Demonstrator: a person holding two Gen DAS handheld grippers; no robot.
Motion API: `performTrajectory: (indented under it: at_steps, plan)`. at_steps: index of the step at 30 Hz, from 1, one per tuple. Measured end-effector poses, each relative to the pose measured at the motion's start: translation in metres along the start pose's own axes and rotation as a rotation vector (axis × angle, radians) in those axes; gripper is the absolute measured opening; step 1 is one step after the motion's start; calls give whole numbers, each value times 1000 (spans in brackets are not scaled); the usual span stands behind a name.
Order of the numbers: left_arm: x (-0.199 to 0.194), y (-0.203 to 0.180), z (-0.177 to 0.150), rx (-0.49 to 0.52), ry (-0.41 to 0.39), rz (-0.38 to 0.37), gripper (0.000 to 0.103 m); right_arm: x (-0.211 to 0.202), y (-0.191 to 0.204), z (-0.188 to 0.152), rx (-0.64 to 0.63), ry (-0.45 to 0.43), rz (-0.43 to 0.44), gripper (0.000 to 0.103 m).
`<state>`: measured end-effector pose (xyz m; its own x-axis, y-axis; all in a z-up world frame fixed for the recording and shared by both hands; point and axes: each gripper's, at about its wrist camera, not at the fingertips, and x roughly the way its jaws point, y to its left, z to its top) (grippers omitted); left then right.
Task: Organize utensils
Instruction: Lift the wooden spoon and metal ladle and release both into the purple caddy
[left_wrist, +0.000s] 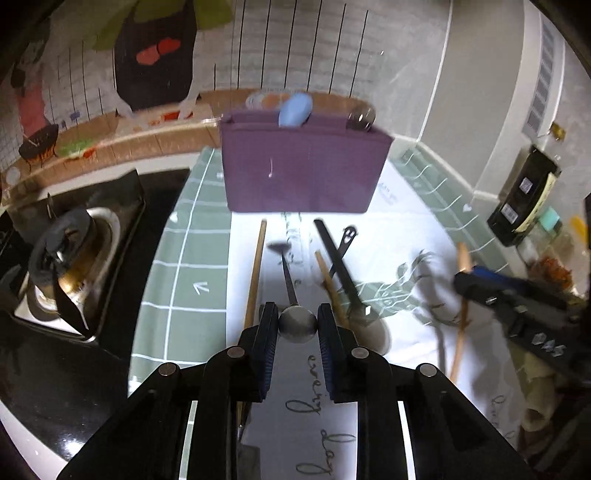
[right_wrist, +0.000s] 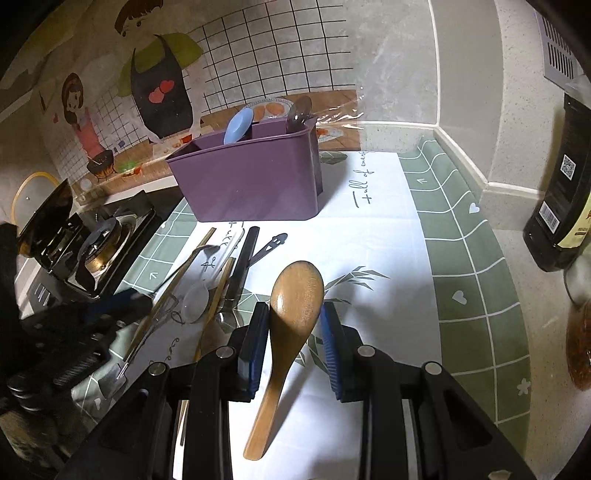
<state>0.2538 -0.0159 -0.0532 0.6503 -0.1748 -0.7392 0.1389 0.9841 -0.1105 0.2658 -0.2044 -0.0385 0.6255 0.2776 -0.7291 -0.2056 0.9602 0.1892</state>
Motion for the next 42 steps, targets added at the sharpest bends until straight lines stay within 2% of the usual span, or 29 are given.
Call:
performTrajectory:
  at_steps: [7, 21, 23, 24, 25, 30, 32, 34, 35, 39, 42]
  plan:
    - [-31, -10, 13, 18, -19, -33, 23, -1, 0, 0, 1, 0, -3, 26]
    - [-56, -13, 24, 28, -57, -56, 23, -9, 7, 3, -19, -26, -15, 25]
    - [-59, -12, 27, 27, -64, -59, 23, -8, 8, 5, -22, -25, -15, 21]
    - [-60, -12, 29, 28, -68, -60, 23, -8, 9, 6, -24, -25, -15, 7]
    - [-63, -12, 31, 30, -74, -60, 22, -8, 10, 8, -28, -25, -17, 5]
    - [-66, -10, 39, 32, -86, -60, 23, -10, 13, 14, -56, -24, 12, 5]
    - [-65, -9, 41, 29, -79, -65, 23, -6, 7, 14, -45, 12, 60, 10]
    - [-62, -7, 42, 25, -76, -65, 23, 3, -2, 13, -40, 62, 108, 26]
    - [-62, -6, 42, 24, -76, -66, 23, 8, -7, 11, -39, 86, 114, 28]
    - [-58, 0, 40, 3, -67, -78, 23, 25, -18, -1, -51, 168, 62, 28]
    - [-55, 6, 40, -18, -61, -86, 23, 32, -21, -8, -42, 179, 7, 28]
